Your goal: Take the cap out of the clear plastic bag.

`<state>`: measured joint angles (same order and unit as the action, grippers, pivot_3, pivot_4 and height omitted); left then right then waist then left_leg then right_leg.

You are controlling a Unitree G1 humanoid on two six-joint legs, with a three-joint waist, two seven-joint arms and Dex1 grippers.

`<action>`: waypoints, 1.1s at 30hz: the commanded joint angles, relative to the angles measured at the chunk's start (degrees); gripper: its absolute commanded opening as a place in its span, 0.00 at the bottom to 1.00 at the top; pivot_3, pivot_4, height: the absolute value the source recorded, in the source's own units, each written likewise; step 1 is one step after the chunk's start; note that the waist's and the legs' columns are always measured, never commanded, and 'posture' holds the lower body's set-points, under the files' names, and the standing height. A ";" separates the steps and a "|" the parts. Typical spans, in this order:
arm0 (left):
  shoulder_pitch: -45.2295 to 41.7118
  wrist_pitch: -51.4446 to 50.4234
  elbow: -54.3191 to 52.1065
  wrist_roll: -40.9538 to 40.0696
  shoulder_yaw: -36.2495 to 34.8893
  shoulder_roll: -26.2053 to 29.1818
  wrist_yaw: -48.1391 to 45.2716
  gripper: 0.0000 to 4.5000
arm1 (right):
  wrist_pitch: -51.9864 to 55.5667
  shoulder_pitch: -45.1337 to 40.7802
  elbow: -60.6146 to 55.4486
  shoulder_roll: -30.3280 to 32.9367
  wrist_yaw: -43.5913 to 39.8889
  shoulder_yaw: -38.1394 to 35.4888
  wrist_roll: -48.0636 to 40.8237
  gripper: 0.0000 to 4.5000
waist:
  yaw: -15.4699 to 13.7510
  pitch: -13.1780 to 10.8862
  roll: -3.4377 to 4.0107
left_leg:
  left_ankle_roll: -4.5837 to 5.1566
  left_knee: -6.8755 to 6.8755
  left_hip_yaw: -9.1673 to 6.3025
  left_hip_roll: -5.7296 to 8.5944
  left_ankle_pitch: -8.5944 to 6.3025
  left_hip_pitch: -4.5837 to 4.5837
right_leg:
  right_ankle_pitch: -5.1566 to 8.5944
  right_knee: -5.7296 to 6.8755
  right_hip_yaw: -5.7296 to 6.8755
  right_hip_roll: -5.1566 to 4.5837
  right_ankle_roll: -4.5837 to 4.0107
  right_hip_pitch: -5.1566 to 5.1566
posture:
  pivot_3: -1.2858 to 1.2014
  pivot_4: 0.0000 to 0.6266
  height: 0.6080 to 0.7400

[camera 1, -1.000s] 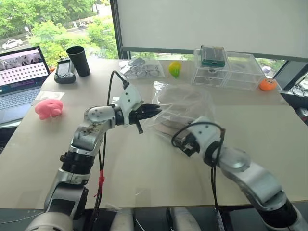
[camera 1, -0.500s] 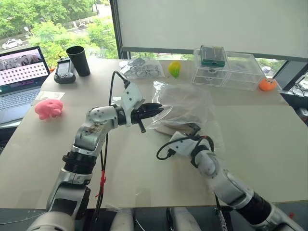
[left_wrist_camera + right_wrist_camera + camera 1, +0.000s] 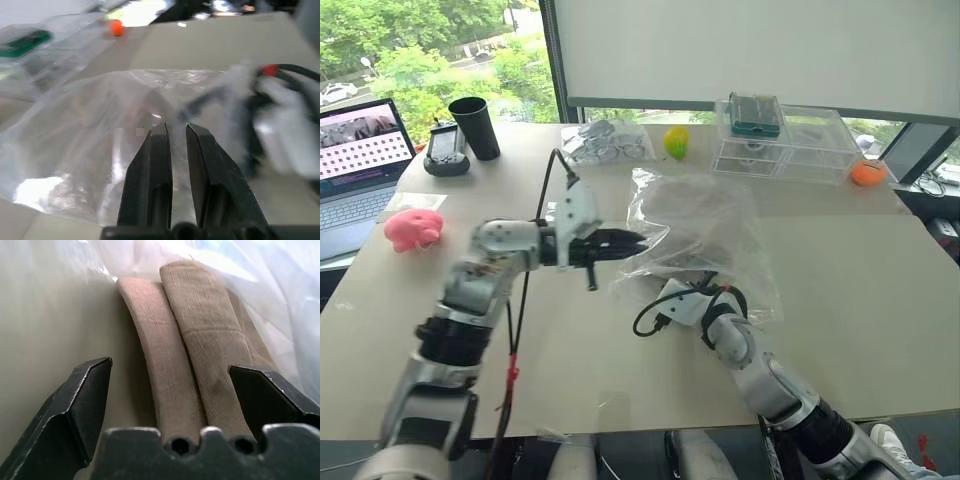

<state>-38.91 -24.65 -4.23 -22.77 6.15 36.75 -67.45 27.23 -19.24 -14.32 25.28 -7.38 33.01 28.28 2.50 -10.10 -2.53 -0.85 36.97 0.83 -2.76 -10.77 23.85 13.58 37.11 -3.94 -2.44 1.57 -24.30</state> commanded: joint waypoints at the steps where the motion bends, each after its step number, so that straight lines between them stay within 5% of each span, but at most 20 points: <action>1: 2.51 0.53 -4.39 -1.12 -0.32 6.05 -6.55 0.14 | -1.98 0.58 -0.82 -1.08 -1.01 -2.06 1.33 1.00 | 0.21 0.01 0.00 | 0.00 0.00 0.01 -0.02 0.00 -0.02 | 0.06 -0.01 0.00 0.01 0.11 0.01 | 0.52 0.24 1.00; 8: 6.83 2.06 -8.43 2.23 1.59 5.41 -2.12 0.14 | -3.03 1.67 -0.41 -2.64 -2.71 -3.55 2.25 1.00 | -0.35 0.01 -0.01 | 0.00 0.00 0.02 -0.01 0.00 -0.01 | 0.15 -0.01 0.01 0.00 0.23 0.02 | 0.52 0.24 1.00; 12: 8.86 3.35 -9.76 3.57 1.55 4.20 0.29 0.37 | -3.58 1.84 -0.18 -3.44 -3.53 -3.98 3.01 1.00 | -0.14 0.01 -0.01 | 0.00 0.00 0.01 -0.02 0.00 -0.01 | 0.14 0.00 0.00 0.00 0.21 0.01 | 0.52 0.24 1.00; 20: 10.00 8.67 -10.04 8.21 1.61 2.50 5.35 1.00 | -4.67 2.77 -0.09 -3.83 -5.12 -5.04 3.61 1.00 | -0.07 0.01 -0.01 | 0.00 0.00 0.02 -0.02 0.00 -0.03 | 0.12 0.01 -0.01 0.00 0.19 0.02 | 0.52 0.24 1.00; 33: 5.49 18.81 3.20 23.34 9.28 -6.01 16.44 1.00 | -4.77 3.35 -0.28 -4.98 -6.16 -6.51 4.80 1.00 | -0.12 0.02 -0.03 | 0.00 0.00 0.02 0.00 0.00 -0.04 | -0.01 0.01 0.00 0.01 -0.03 0.03 | 0.52 0.24 1.00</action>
<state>-31.23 -6.53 -0.68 0.36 15.89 31.91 -52.39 22.98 -16.40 -13.60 20.36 -13.29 27.86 32.50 2.38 -10.08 -2.56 -0.85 36.97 0.85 -2.76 -10.77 23.81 13.57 37.12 -3.94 -2.43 1.54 -24.27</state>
